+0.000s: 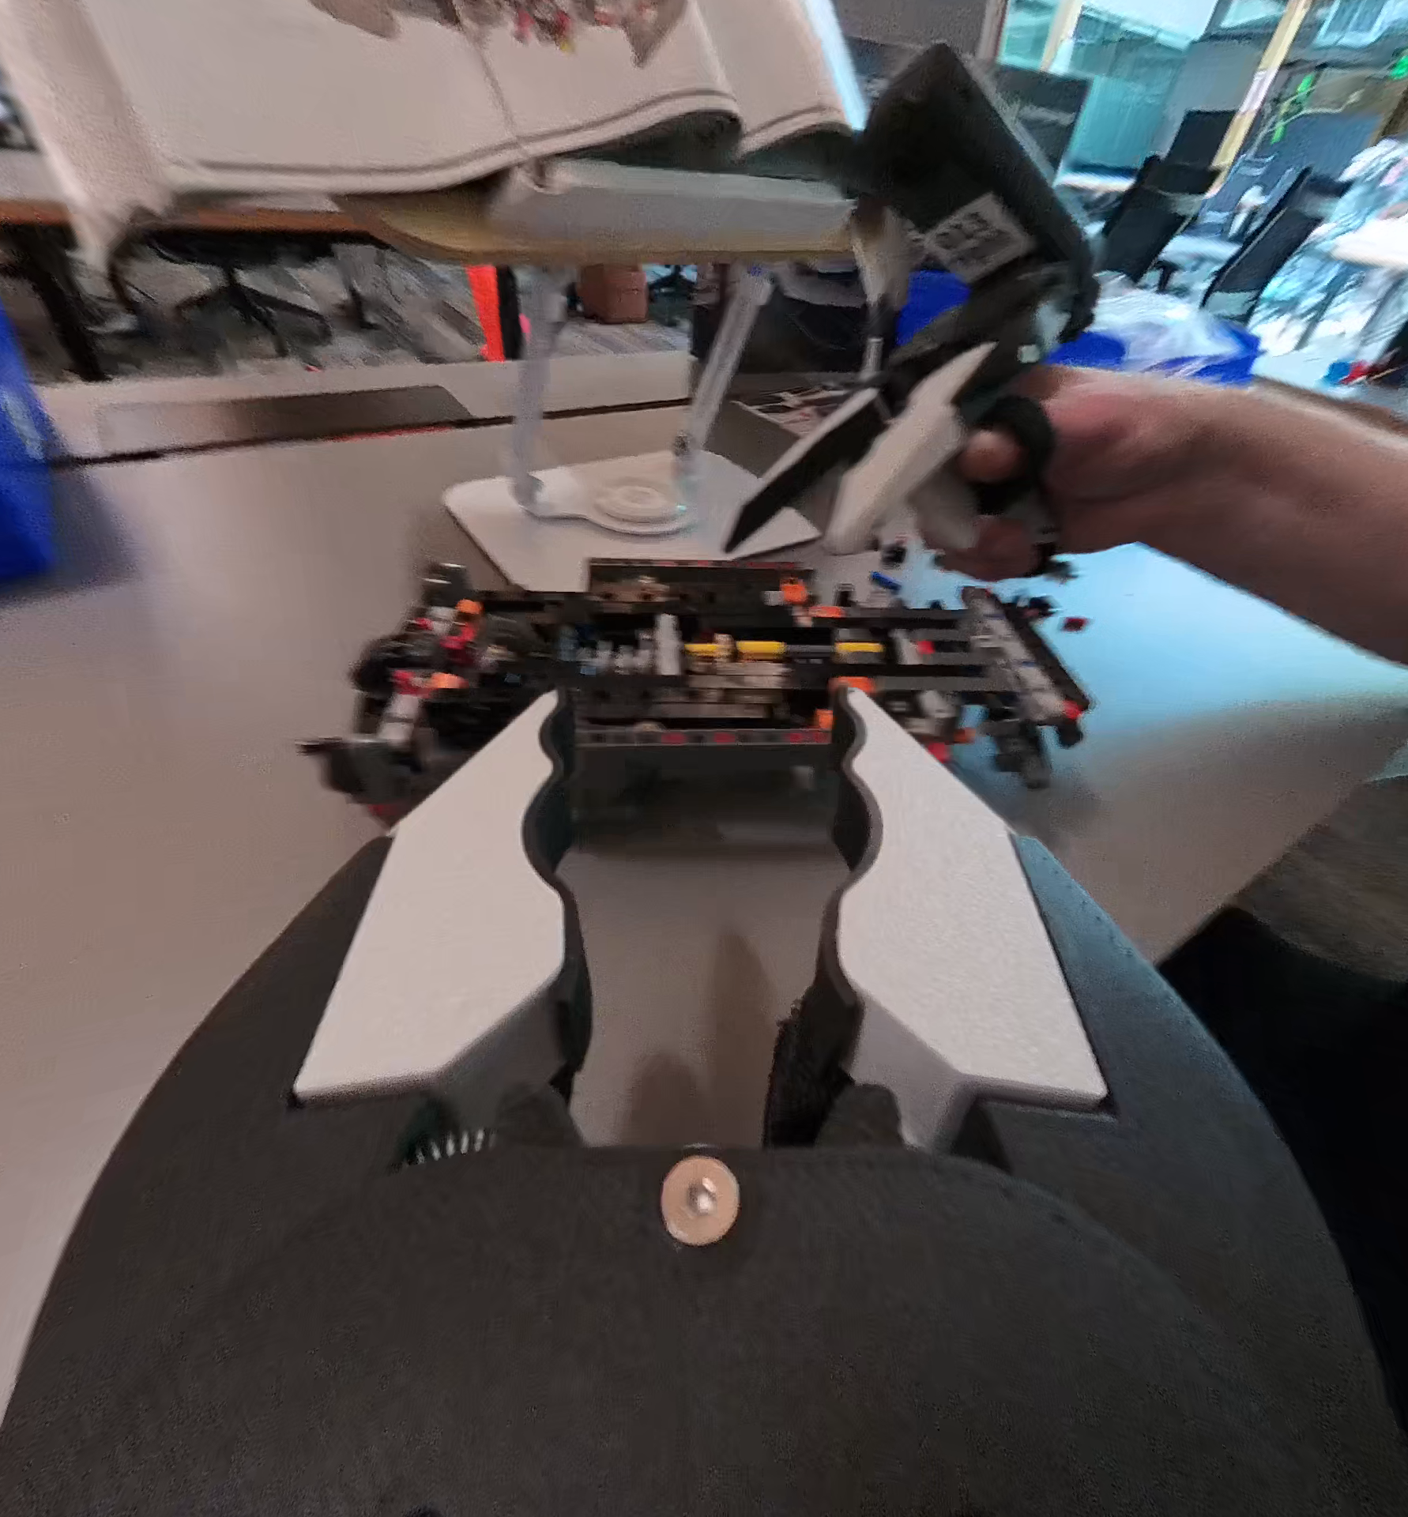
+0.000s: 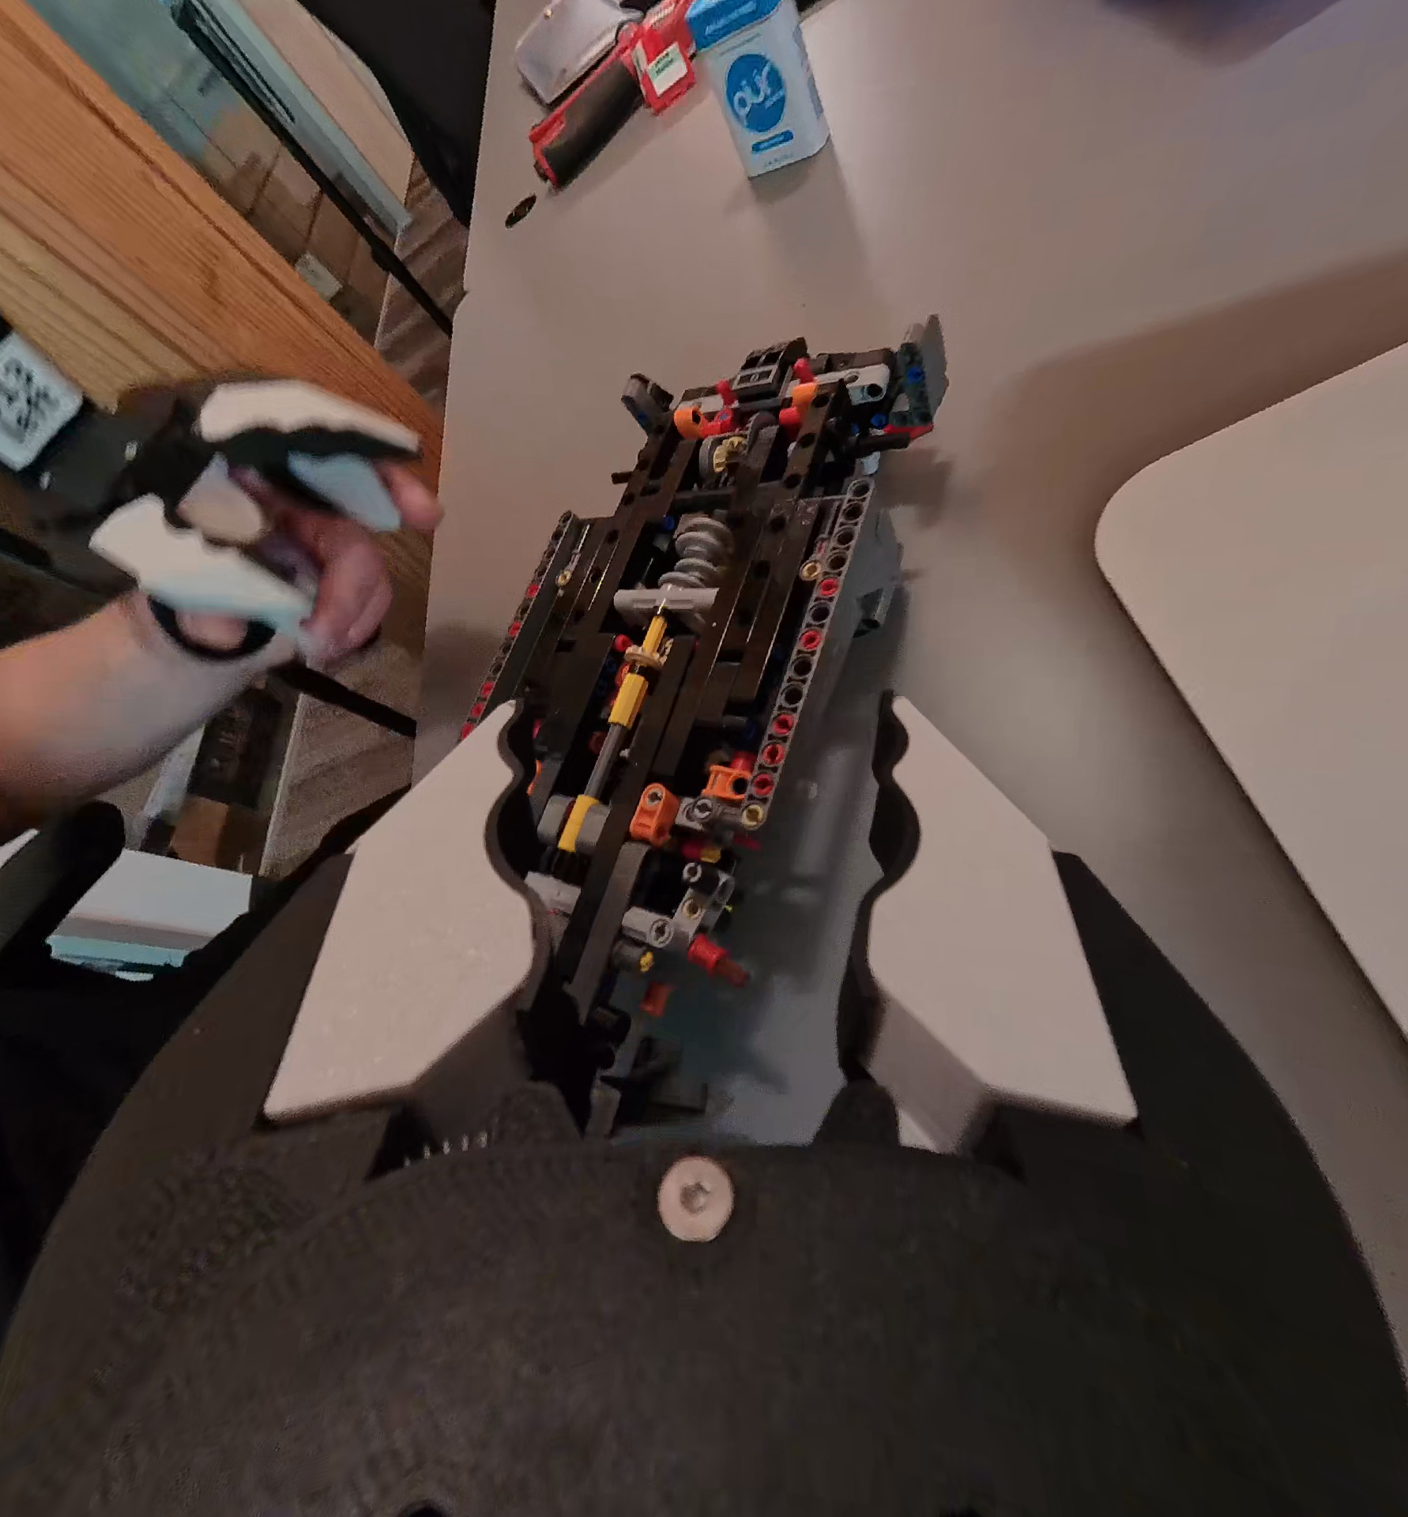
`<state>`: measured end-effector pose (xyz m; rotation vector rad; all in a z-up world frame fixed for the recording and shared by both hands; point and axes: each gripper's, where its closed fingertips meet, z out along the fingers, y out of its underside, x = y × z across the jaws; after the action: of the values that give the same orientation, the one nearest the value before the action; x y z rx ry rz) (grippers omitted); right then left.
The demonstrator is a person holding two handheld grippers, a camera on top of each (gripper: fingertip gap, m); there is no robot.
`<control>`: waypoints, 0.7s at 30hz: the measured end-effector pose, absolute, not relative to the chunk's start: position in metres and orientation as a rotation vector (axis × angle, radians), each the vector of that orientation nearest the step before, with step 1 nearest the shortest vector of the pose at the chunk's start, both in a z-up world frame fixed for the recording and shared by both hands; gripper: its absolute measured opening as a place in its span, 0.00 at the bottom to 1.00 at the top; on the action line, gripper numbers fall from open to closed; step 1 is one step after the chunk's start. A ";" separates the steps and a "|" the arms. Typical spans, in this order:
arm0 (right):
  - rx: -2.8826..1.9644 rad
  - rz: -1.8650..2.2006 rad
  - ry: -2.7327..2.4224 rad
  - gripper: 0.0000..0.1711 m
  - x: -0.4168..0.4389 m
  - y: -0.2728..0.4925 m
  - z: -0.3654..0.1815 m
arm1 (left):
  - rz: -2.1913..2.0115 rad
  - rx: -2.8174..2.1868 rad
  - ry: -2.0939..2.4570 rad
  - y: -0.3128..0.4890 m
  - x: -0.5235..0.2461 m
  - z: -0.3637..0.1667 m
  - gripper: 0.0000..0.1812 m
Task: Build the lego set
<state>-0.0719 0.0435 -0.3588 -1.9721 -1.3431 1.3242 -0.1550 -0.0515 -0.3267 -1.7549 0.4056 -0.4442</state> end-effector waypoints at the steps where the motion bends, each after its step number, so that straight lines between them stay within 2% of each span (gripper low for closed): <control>1: -1.980 1.314 -1.360 0.50 -0.072 0.041 -0.360 | -0.393 -1.758 0.422 -0.045 -0.168 -0.327 0.34; 9: -2.020 1.199 -1.510 0.51 -0.091 0.035 -0.376 | -0.328 -1.872 0.570 -0.001 -0.214 -0.361 0.44; 15: -2.049 1.222 -1.565 0.48 -0.102 0.036 -0.387 | -0.404 -1.932 0.701 0.004 -0.196 -0.381 0.44; 21: -2.060 1.250 -1.585 0.46 -0.106 0.035 -0.393 | -0.395 -1.927 0.686 0.008 -0.198 -0.380 0.38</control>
<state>-0.1056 0.0347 -0.3926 -2.0597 -1.5845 1.2498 -0.1983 0.0082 -0.3800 -1.9274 0.6864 -0.3950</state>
